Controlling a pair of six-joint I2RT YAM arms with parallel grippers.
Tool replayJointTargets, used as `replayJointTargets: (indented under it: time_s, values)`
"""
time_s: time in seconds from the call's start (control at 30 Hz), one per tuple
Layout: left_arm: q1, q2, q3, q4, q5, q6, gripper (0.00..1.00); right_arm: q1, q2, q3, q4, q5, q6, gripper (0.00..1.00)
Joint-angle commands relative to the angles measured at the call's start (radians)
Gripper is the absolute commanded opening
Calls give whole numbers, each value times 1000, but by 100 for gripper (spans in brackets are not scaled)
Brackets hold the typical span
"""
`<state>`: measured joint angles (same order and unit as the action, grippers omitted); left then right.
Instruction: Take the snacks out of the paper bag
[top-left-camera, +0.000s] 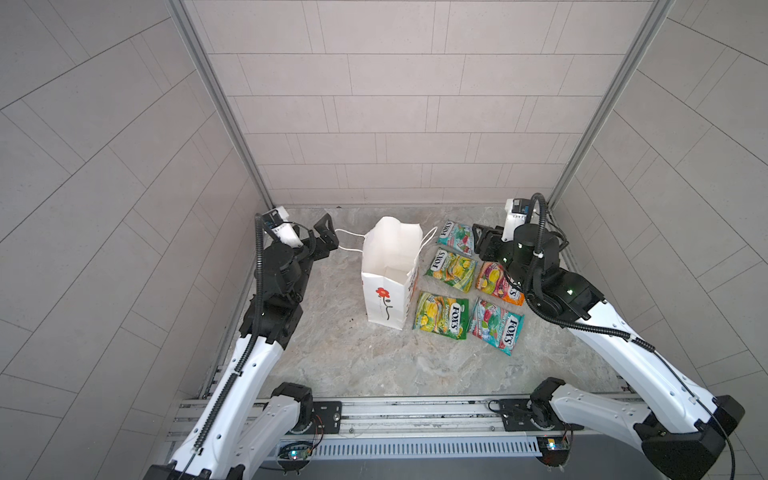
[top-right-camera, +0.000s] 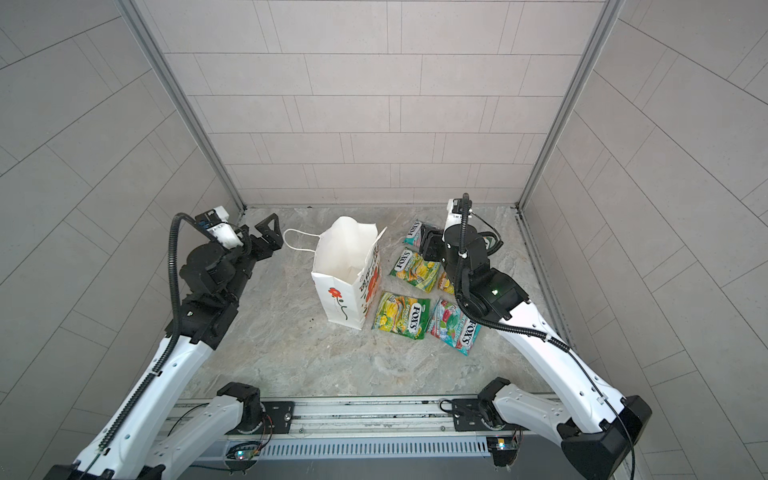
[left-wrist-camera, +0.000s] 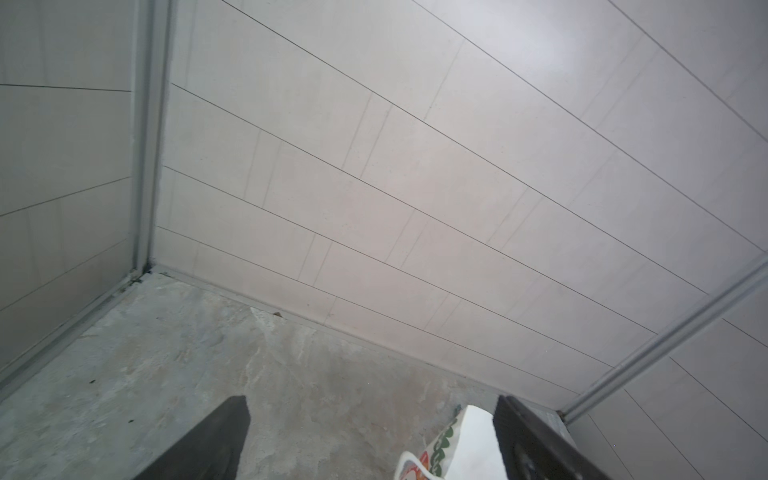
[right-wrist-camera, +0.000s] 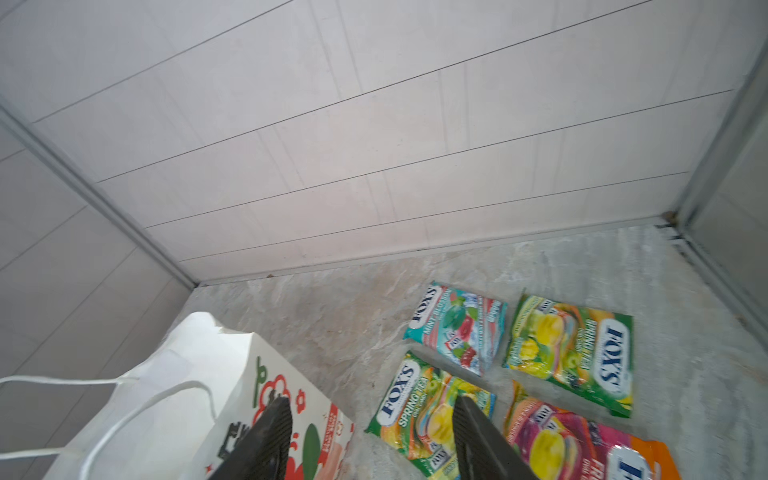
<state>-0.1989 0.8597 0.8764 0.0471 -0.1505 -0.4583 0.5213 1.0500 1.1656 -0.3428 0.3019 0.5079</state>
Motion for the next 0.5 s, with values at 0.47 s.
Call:
replayJointTargets:
  time_s: [0.47]
  values:
    - [169, 189, 79, -311, -277, -159, 98, -385, -14, -334, 54, 118, -95, 63]
